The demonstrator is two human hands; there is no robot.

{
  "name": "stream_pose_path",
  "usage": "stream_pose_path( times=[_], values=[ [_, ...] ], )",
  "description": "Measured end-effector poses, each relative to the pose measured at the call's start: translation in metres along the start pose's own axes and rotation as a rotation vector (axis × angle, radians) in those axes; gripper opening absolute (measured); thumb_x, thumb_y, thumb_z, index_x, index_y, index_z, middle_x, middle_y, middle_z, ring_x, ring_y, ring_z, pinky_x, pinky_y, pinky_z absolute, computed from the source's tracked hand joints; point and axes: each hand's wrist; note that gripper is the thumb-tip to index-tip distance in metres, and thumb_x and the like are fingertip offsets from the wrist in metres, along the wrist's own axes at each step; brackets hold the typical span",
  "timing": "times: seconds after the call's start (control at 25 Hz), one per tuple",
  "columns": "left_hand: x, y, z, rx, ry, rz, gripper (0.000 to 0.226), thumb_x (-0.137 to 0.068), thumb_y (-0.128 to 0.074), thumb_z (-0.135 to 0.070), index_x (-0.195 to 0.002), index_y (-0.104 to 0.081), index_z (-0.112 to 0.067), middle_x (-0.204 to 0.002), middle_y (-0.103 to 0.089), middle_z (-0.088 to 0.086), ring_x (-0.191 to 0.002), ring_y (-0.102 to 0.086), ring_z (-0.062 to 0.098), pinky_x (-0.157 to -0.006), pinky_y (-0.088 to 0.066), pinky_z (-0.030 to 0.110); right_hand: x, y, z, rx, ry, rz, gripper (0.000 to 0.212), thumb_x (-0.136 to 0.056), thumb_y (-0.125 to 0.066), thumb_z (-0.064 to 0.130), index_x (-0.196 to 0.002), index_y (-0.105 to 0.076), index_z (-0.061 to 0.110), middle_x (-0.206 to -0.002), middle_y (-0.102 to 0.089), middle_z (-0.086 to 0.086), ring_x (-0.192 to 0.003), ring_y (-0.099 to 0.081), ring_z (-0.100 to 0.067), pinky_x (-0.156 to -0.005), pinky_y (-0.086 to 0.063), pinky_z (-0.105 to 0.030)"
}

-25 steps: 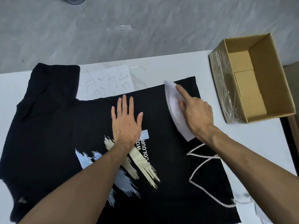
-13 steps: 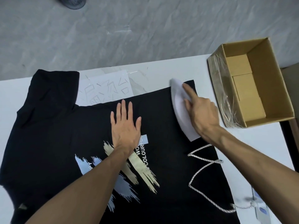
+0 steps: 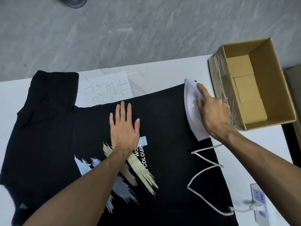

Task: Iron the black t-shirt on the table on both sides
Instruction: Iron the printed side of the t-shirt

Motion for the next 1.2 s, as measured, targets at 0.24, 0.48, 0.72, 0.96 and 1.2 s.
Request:
stream_pose_path(
  times=[0.24,0.48,0.72,0.96,1.2],
  values=[
    [0.004,0.011,0.003,0.196,-0.010,-0.031,0.061,-0.101,-0.037,-0.029,-0.155,-0.015,-0.013,-0.164,-0.011,0.004,-0.152,-0.002,0.016,-0.124,0.002,0.037,0.050,0.021,0.032,-0.148,0.063,0.035,0.056,-0.097,-0.046,0.025,-0.149,-0.027,0.034,-0.069,-0.050,-0.010,-0.064,-0.047,-0.033,-0.063,-0.035,-0.037],
    [0.028,0.036,0.032,0.593,-0.029,-0.008,0.056,-0.099,-0.043,-0.008,-0.152,-0.028,-0.013,-0.163,-0.018,0.001,-0.151,-0.006,0.011,-0.124,0.001,0.033,0.168,-0.018,0.084,-0.198,0.091,0.237,0.058,-0.099,-0.040,0.025,-0.152,-0.015,0.027,-0.086,-0.062,-0.007,-0.071,-0.057,-0.030,-0.063,-0.037,-0.036],
    [0.118,0.009,0.018,0.278,-0.184,-0.008,0.055,-0.103,-0.029,-0.028,-0.155,-0.020,-0.011,-0.163,-0.016,0.006,-0.152,-0.007,0.019,-0.124,-0.003,0.036,0.190,-0.048,0.088,-0.055,0.083,0.150,0.054,-0.103,-0.033,0.035,-0.151,-0.009,0.041,-0.093,-0.057,-0.006,-0.070,-0.055,-0.028,-0.061,-0.035,-0.034],
    [0.121,-0.025,0.017,0.040,-0.127,-0.009,0.059,-0.106,-0.015,-0.040,-0.156,-0.009,-0.010,-0.165,-0.007,0.006,-0.152,-0.004,0.020,-0.124,-0.010,0.042,0.183,-0.054,0.080,-0.062,0.116,0.150,0.049,-0.104,-0.031,0.029,-0.148,-0.017,0.044,-0.085,-0.054,-0.007,-0.066,-0.050,-0.028,-0.061,-0.035,-0.035],
    [0.120,-0.022,0.014,-0.002,-0.118,-0.002,0.060,-0.105,-0.016,-0.040,-0.157,-0.006,-0.011,-0.165,-0.005,0.006,-0.152,-0.001,0.021,-0.124,-0.009,0.043,0.153,-0.041,0.032,-0.045,0.052,0.080,0.049,-0.103,-0.030,0.032,-0.149,-0.020,0.043,-0.075,-0.048,-0.007,-0.063,-0.044,-0.030,-0.061,-0.031,-0.036]
  ],
)
Point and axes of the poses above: each hand's wrist, its own x-axis away from the middle knuckle, its own y-axis out of the back of the hand, z = x × y
